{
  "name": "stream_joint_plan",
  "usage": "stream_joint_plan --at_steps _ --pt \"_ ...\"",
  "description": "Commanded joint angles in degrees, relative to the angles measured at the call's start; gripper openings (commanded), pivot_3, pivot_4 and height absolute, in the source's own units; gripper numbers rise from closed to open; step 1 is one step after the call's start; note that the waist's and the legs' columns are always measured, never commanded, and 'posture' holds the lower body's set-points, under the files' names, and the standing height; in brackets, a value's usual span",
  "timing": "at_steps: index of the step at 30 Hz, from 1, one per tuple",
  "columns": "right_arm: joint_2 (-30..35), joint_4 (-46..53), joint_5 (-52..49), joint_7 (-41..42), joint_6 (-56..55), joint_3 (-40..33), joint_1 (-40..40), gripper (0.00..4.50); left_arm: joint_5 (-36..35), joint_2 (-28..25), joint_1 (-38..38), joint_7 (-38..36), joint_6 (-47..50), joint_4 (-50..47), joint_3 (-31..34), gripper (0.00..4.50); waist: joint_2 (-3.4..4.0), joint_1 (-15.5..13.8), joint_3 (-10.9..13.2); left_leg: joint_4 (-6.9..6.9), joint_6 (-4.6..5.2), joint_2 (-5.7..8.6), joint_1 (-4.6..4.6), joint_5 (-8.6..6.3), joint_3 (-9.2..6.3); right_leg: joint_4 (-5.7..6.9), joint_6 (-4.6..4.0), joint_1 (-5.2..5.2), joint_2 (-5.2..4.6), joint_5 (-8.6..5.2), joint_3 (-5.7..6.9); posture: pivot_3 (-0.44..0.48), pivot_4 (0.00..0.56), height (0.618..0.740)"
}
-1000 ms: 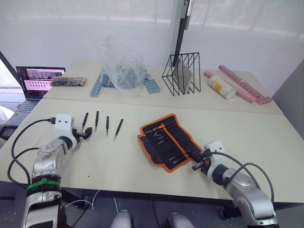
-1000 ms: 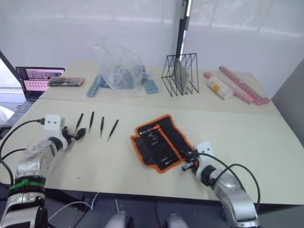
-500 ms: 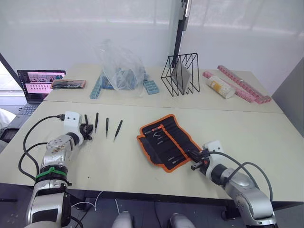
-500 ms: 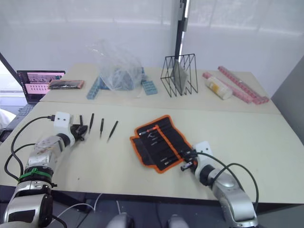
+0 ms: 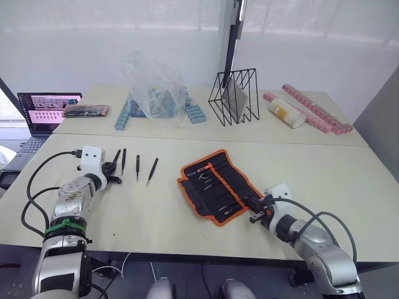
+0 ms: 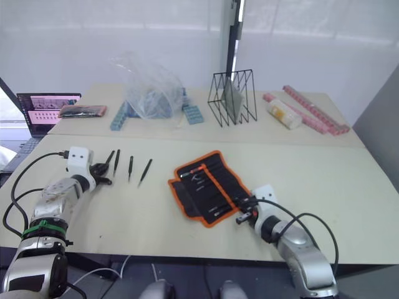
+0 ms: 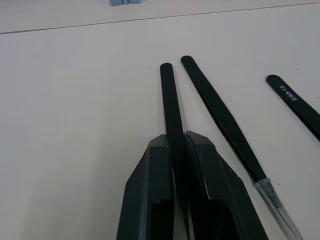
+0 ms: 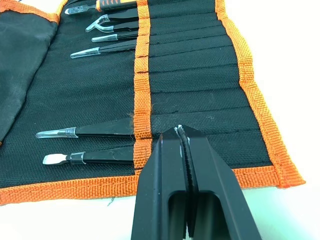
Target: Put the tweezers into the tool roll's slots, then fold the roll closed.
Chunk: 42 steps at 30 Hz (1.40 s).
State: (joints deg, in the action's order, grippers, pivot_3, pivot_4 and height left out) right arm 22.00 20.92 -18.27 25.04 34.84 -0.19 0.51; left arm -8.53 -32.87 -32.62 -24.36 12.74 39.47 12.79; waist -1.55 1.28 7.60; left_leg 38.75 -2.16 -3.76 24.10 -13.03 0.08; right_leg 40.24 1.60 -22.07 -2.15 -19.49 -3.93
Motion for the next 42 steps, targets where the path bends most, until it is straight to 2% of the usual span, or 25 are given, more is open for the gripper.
stream_joint_plan --at_steps 1,6,9,13,16,22,23,25,27,32,42 --pt "0.25 0.07 -0.06 0.01 1.15 0.30 0.29 0.00 -0.44 -2.39 3.21 1.59 1.61 -6.53 2.42 0.01 -0.03 0.27 0.02 -0.01 0.00 -0.01 0.04 0.00 0.00 0.00 0.00 -0.05 0.01 0.00 0.00 0.000 0.150 0.689" --pt "0.56 0.09 0.09 0.17 1.21 0.13 0.54 0.00 -3.44 -6.15 8.18 -1.77 7.33 -25.77 4.14 0.01 -0.50 -0.15 0.30 -0.03 -0.01 -0.03 0.22 -0.01 -0.09 0.00 -0.01 -0.16 0.04 0.01 0.02 0.000 0.150 0.689" --pt "0.87 -0.07 0.17 0.31 1.38 0.01 0.52 0.00 -8.99 -8.00 8.53 -6.20 15.34 -38.48 3.92 0.01 -0.69 -0.46 0.38 0.01 -0.02 -0.03 0.23 -0.01 -0.09 -0.05 -0.01 -0.12 0.03 0.01 0.02 0.000 0.150 0.689" --pt "1.21 -0.45 0.26 0.53 1.39 -0.04 0.24 0.00 -16.16 -9.28 7.44 -11.69 26.91 -50.58 -0.79 0.01 -0.68 -0.54 0.40 0.03 -0.02 0.00 0.19 0.00 -0.07 -0.10 -0.01 -0.07 -0.02 0.00 0.01 0.000 0.150 0.689" --pt "1.43 -0.72 0.37 0.79 1.38 0.19 -0.10 0.00 -17.95 -8.10 4.75 -13.38 31.88 -55.55 -6.74 0.01 -0.55 -0.47 0.48 0.02 -0.02 0.01 0.18 0.00 -0.05 -0.09 0.00 -0.07 0.00 0.00 -0.02 0.000 0.150 0.689" --pt "1.37 -1.18 0.47 1.20 1.34 0.54 -0.74 0.00 -18.14 -3.61 -1.79 -12.64 38.31 -57.27 -15.84 0.01 -0.55 -0.17 0.52 0.02 -0.01 -0.01 0.20 0.00 -0.07 -0.11 0.00 -0.10 0.10 0.00 -0.08 0.000 0.150 0.689" --pt "1.26 -1.26 0.53 1.18 1.35 0.72 -0.93 0.00 -17.41 -2.72 -3.01 -12.65 39.56 -57.14 -18.88 0.01 -0.55 -0.22 0.53 0.01 -0.01 -0.01 0.21 0.00 -0.07 -0.10 0.00 -0.10 0.11 0.00 -0.09 0.000 0.150 0.689" --pt "1.06 -1.38 0.59 1.18 1.23 0.95 -1.15 0.00 -17.32 -1.89 -4.30 -15.18 41.14 -58.18 -24.89 0.01 -0.55 -0.26 0.53 0.02 -0.01 -0.01 0.20 0.00 -0.10 -0.11 0.00 -0.09 0.13 0.00 -0.10 0.000 0.150 0.689" --pt "0.90 -1.34 0.71 1.06 1.16 1.13 -1.23 0.00 -17.25 -2.47 -4.90 -16.88 42.57 -58.86 -27.88 0.01 -0.54 -0.07 0.54 0.02 -0.01 0.00 0.21 0.00 -0.06 -0.13 0.00 -0.09 0.13 0.00 -0.17 0.000 0.150 0.689" --pt "0.19 -0.99 0.98 0.15 0.91 1.63 -1.15 0.00 -16.34 -3.64 -6.93 -18.54 46.94 -58.51 -32.51 0.01 -0.48 0.01 0.60 0.01 -0.01 -0.13 0.22 0.00 -0.11 -0.13 0.00 -0.11 0.34 0.00 -0.26 0.000 0.150 0.689" --pt "-2.00 -0.39 1.74 -1.29 0.43 2.37 -0.05 0.00 -12.53 -2.57 -14.09 -19.93 51.50 -52.33 -39.56 0.01 -0.48 0.03 0.60 0.02 -0.01 -0.17 0.22 0.00 -0.17 -0.15 0.00 -0.11 0.49 -0.01 -0.44 0.000 0.150 0.689"
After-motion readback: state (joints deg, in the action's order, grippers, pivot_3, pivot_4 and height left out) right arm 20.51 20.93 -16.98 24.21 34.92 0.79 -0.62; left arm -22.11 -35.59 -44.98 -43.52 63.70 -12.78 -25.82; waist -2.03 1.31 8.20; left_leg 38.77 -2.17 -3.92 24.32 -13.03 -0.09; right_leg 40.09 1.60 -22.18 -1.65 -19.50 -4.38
